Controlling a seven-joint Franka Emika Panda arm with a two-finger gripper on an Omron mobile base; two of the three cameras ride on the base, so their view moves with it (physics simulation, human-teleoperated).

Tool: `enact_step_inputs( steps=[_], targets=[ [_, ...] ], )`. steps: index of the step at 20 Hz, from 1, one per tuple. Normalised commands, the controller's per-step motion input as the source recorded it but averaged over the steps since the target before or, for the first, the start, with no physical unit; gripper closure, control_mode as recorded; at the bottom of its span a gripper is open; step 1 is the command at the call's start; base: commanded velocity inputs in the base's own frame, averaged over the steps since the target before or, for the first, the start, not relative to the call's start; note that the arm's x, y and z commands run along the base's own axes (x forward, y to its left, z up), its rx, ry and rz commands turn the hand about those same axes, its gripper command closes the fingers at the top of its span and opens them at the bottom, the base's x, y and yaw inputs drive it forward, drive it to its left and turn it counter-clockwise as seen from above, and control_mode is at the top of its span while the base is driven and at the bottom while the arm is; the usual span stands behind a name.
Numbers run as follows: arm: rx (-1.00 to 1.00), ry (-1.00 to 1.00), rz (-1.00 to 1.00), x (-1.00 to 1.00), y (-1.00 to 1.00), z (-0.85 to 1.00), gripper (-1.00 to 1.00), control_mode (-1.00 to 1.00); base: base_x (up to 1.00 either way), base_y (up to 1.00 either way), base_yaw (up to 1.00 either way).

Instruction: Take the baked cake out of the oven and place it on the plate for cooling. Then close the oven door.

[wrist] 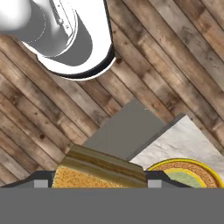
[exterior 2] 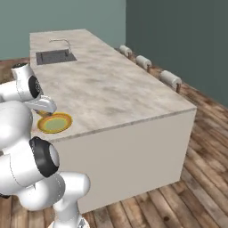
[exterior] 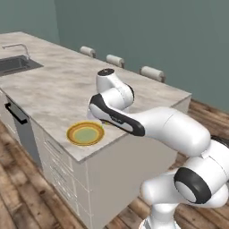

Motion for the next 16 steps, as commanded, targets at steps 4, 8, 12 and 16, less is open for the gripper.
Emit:
enact_step_inputs(
  steps=[4,8,12,16],
  targets=[
    [0.00,0.00,0.00,0.00,0.00,0.00,1.00,1.00,0.39,0.00,0.40],
    [0.00,0.00,0.00,0.00,0.00,0.00,1.00,1.00,0.52,0.00,0.36],
    [0.00,0.00,0.00,0.00,0.00,0.00,1.00,1.00,0.44,0.00,0.34],
    [0.00,0.00,0.00,0.00,0.00,0.00,1.00,1.00,0.51,-0.05,0.33]
  ],
)
